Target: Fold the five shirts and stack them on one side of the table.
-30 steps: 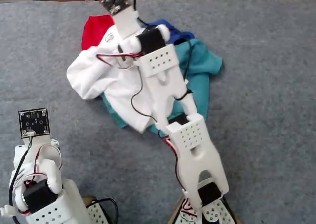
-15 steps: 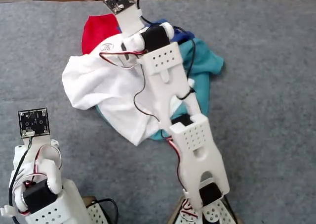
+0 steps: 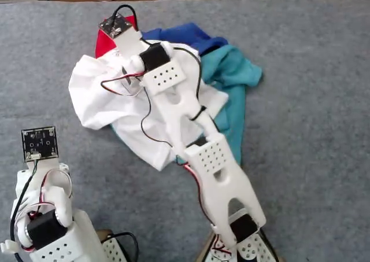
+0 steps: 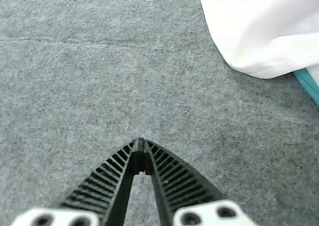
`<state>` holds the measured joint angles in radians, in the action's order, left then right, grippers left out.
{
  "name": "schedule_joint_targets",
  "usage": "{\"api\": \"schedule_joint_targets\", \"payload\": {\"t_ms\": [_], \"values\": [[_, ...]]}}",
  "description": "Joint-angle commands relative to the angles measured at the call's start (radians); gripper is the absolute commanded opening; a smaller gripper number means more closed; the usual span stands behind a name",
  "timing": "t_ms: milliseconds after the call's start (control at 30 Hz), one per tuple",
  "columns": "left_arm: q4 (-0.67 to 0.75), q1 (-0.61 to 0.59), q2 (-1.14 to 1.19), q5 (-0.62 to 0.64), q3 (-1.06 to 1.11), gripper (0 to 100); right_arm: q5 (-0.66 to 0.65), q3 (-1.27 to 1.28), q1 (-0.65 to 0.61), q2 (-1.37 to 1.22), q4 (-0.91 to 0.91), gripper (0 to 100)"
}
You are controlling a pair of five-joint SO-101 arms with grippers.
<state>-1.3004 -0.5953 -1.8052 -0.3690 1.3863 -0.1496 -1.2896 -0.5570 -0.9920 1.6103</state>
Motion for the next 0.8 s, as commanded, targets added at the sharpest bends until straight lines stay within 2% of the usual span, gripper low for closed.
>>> {"api": "schedule_joint_targets", "payload": {"t_ms": [0,33,133,300,767], "values": [[-0.003,-0.008,0.003,-0.009,-0.033,3,-0.009,-0.067,0.015,0.010,-0.006,3.1],[-0.003,-0.008,0.003,-0.009,-0.033,3,-0.006,-0.096,0.021,0.008,0.000,5.1],[-0.003,-0.008,0.003,-0.009,-0.033,3,-0.009,-0.189,0.029,0.012,0.028,1.0],[-0.003,-0.008,0.003,-0.009,-0.033,3,-0.009,-0.383,0.029,0.012,0.146,1.4],[-0.025,-0.008,0.003,-0.009,-0.038,3,-0.008,-0.366,0.084,0.358,0.152,1.4]]}}
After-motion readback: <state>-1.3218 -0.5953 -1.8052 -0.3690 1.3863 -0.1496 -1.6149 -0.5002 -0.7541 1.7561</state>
